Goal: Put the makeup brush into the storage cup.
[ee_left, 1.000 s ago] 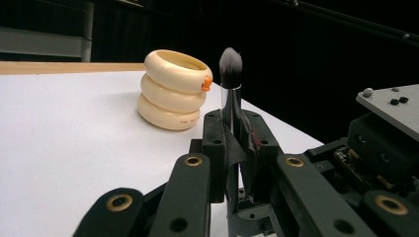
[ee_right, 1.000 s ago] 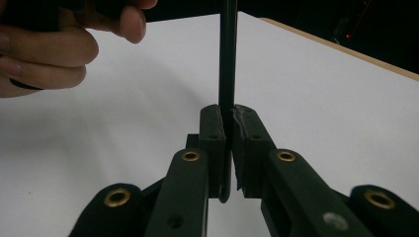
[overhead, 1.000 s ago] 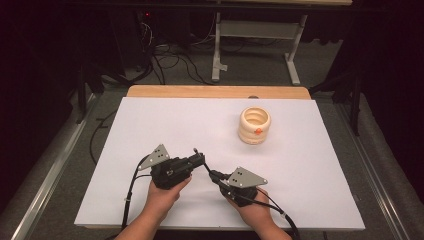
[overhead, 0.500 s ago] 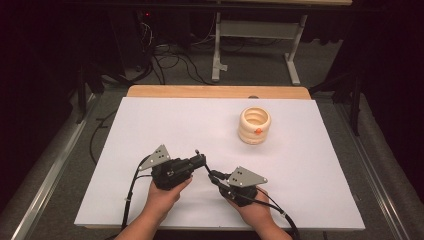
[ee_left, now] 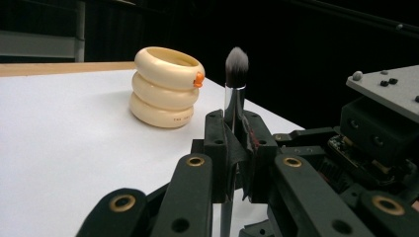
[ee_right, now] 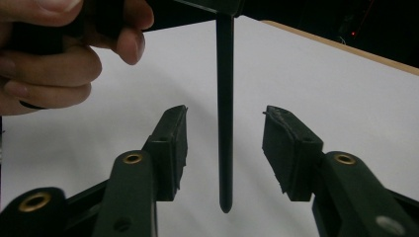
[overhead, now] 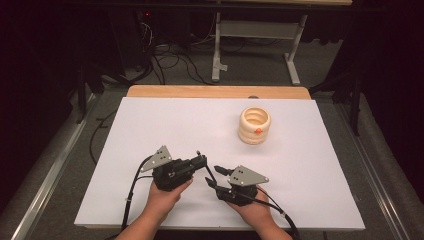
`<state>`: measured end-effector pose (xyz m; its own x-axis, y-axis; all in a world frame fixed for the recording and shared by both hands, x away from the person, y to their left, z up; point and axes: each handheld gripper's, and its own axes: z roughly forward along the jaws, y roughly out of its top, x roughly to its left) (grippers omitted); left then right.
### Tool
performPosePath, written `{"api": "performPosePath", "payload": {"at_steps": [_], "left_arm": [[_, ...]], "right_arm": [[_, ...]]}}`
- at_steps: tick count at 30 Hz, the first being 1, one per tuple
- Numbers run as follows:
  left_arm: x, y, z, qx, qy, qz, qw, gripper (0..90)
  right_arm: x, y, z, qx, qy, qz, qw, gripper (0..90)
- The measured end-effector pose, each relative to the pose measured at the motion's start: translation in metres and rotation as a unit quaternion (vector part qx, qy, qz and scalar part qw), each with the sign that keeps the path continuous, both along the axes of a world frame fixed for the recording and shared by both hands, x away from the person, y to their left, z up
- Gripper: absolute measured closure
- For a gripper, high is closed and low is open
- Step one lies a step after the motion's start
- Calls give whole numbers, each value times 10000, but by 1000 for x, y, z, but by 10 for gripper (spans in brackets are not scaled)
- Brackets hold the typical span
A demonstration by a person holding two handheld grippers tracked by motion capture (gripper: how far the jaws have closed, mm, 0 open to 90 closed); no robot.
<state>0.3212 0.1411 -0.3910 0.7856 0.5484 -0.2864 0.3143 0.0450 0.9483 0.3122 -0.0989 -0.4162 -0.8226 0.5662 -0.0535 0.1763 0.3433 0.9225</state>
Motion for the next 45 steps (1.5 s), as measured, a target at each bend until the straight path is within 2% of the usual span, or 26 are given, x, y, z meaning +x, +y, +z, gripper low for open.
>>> {"api": "performPosePath", "payload": {"at_steps": [10, 19, 24, 38, 45], "left_arm": [[-4, -8, -1, 193, -90, -42, 9998, 831], [-8, -18, -3, 434, -193, -116, 9988, 831], [-9, -21, -4, 514, -229, -146, 9983, 831], [-10, -21, -4, 490, -261, -117, 9984, 831], [-10, -21, -3, 457, -253, -115, 9986, 831]], "right_arm": [[-3, 1, 4, 81, -95, -37, 9999, 489], [-5, 0, 7, 154, -150, -80, 9997, 530], [-6, -1, 7, 182, -132, -116, 9997, 586], [-6, -2, 8, 174, -132, -84, 9997, 790], [-6, -2, 8, 170, -177, -64, 9997, 847]]}}
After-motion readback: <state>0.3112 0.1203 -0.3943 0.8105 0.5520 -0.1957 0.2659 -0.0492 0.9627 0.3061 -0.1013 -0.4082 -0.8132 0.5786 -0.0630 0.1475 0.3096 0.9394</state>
